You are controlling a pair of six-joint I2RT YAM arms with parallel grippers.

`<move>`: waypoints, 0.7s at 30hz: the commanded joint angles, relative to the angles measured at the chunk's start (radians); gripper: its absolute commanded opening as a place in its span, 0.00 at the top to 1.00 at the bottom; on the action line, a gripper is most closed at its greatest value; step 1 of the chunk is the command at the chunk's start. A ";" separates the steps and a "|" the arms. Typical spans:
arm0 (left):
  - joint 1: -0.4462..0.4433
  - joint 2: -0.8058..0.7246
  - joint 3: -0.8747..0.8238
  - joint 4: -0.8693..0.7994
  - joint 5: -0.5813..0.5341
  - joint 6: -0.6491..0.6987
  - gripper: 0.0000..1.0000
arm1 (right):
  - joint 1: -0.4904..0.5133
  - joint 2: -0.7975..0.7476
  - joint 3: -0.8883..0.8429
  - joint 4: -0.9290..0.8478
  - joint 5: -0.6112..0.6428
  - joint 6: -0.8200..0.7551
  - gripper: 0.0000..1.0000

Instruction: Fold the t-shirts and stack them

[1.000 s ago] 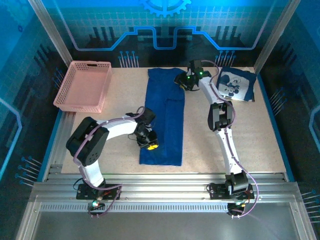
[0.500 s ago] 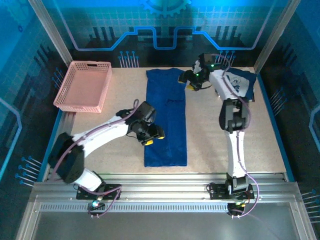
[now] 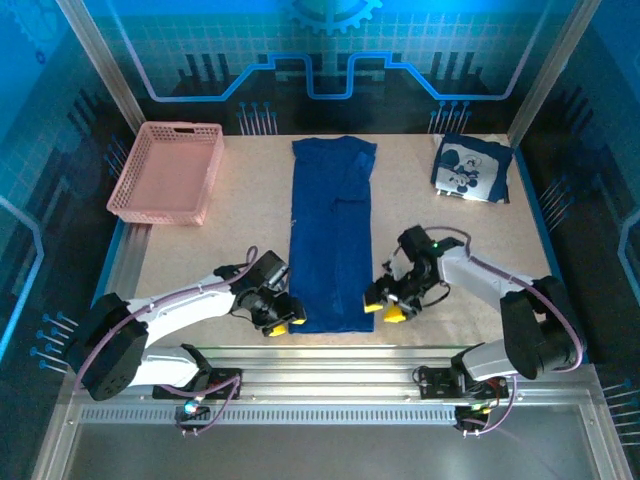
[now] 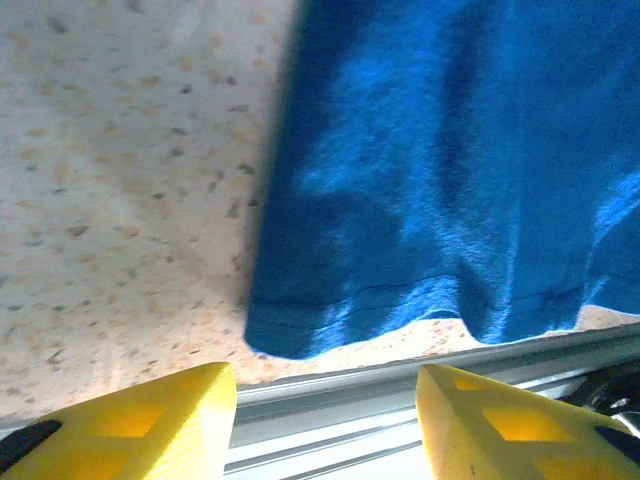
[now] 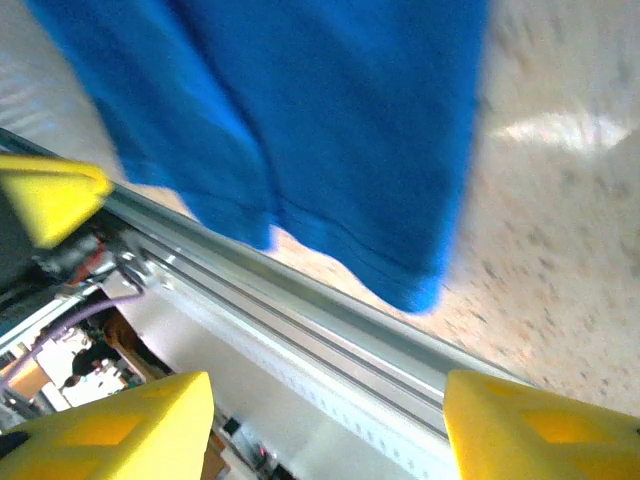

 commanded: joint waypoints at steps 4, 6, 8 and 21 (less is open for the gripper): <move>-0.028 0.058 -0.034 0.115 0.021 -0.037 0.51 | 0.011 -0.012 -0.078 0.094 -0.041 0.028 0.37; -0.030 0.071 -0.043 0.142 0.011 -0.045 0.51 | 0.021 -0.004 -0.096 0.130 -0.039 0.043 0.37; -0.030 0.080 -0.049 0.157 0.010 -0.052 0.52 | 0.028 0.017 -0.096 0.153 -0.038 0.046 0.38; -0.034 -0.034 -0.048 -0.023 -0.064 -0.063 0.50 | 0.072 0.178 -0.030 0.216 -0.007 0.054 0.45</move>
